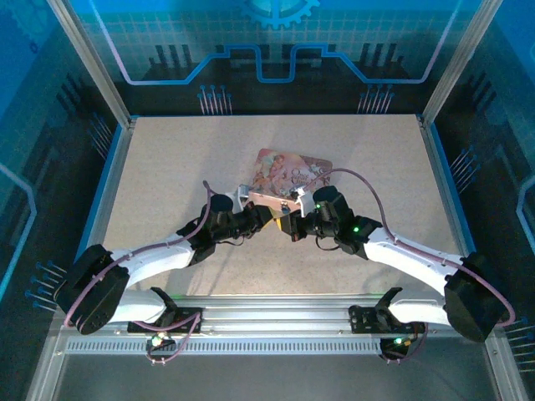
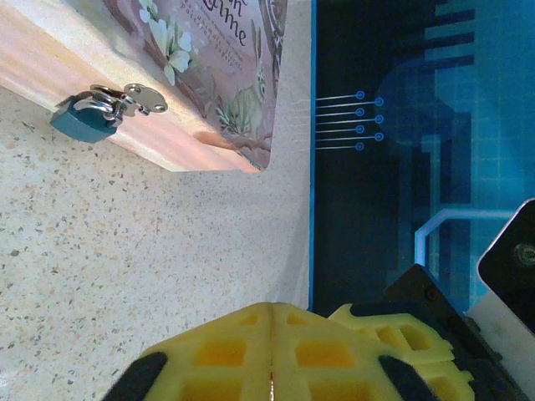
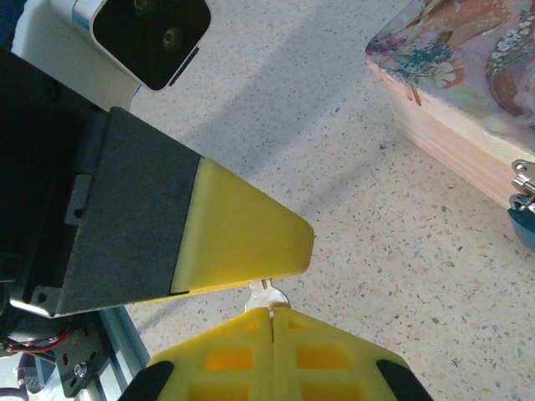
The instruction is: Unlock the padlock with the key
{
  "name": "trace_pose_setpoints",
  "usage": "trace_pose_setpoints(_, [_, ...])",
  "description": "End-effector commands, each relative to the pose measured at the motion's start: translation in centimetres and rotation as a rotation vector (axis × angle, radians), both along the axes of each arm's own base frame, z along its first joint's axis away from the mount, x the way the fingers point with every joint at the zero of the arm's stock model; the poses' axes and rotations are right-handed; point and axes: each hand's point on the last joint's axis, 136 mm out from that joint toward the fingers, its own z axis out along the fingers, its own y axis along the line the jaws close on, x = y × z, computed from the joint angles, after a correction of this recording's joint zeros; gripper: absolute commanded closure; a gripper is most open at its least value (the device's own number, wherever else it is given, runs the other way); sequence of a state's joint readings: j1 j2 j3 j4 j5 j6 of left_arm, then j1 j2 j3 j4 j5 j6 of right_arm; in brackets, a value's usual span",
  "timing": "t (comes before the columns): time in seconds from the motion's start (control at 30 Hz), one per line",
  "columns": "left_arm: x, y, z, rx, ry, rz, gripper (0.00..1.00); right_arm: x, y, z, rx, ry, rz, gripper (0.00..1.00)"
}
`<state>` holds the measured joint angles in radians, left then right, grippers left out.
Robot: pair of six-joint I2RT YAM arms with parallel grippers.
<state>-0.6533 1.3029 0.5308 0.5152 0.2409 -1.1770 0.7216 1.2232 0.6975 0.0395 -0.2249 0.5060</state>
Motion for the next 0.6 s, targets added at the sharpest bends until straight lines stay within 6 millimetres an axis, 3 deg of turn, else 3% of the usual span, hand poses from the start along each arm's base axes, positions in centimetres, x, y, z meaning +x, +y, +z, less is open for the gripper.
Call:
trace_pose_setpoints(0.0, [0.4,-0.3,1.6,0.007,-0.076,-0.007,0.99,-0.8,0.5,1.7,0.034,-0.022,0.058,1.00])
trace_pose_setpoints(0.13, [0.2,-0.1,2.4,0.032,-0.131,-0.018,1.00,-0.9,-0.1,2.5,0.096,-0.007,0.077,0.95])
trace_pose_setpoints(0.43, [-0.8,0.0,6.1,0.047,-0.348,-0.086,1.00,-1.4,-1.9,7.0,0.330,-0.046,0.165,0.66])
trace_pose_setpoints(0.57, [-1.6,0.1,7.7,0.045,-0.438,-0.122,1.00,-2.3,-1.9,7.6,0.356,-0.047,0.207,0.58])
